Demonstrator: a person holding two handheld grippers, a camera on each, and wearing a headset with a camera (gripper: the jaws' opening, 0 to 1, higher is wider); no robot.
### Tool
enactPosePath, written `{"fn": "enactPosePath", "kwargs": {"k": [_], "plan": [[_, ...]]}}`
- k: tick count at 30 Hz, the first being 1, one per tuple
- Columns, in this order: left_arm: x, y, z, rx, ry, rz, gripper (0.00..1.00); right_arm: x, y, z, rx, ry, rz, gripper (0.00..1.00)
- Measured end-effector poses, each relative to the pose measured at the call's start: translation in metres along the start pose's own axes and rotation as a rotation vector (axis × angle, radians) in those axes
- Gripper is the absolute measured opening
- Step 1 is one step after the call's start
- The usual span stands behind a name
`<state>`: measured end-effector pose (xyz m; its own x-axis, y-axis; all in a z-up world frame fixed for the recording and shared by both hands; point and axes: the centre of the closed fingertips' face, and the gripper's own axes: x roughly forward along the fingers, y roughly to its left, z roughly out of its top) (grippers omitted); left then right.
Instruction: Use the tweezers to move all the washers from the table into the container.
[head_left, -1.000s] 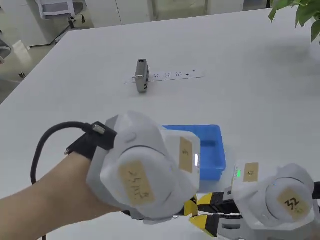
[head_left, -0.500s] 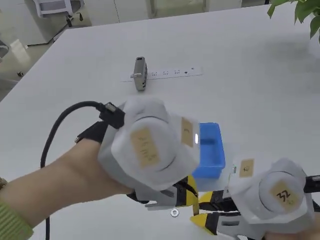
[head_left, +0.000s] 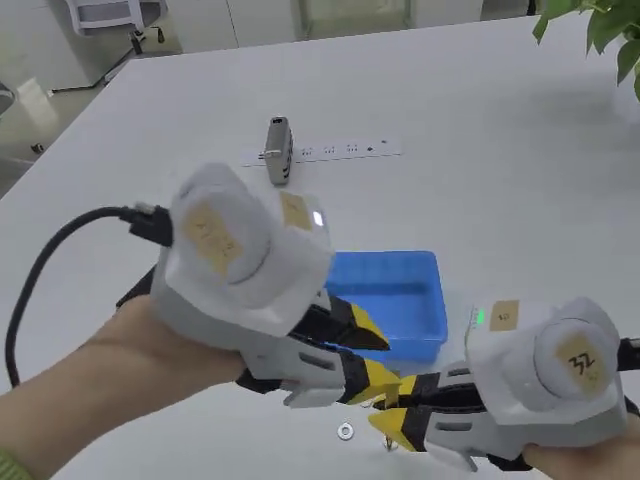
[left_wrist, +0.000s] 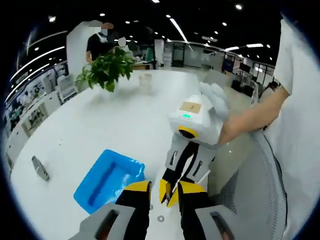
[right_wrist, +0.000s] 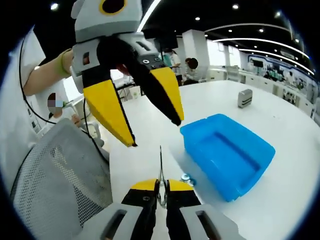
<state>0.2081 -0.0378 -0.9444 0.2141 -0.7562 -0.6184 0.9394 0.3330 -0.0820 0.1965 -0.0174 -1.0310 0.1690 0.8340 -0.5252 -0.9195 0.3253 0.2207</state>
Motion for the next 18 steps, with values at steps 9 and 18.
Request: {"fn": "enactPosePath", "kwargs": {"k": [9, 18], "plan": [[-0.036, 0.008, -0.025, -0.263, -0.223, 0.239, 0.55, -0.011, -0.014, 0.008, 0.221, -0.113, 0.014, 0.01], [-0.071, 0.002, -0.048, -0.419, -0.375, 0.43, 0.73, -0.024, -0.018, 0.025, 0.34, -0.196, 0.041, 0.01]]}}
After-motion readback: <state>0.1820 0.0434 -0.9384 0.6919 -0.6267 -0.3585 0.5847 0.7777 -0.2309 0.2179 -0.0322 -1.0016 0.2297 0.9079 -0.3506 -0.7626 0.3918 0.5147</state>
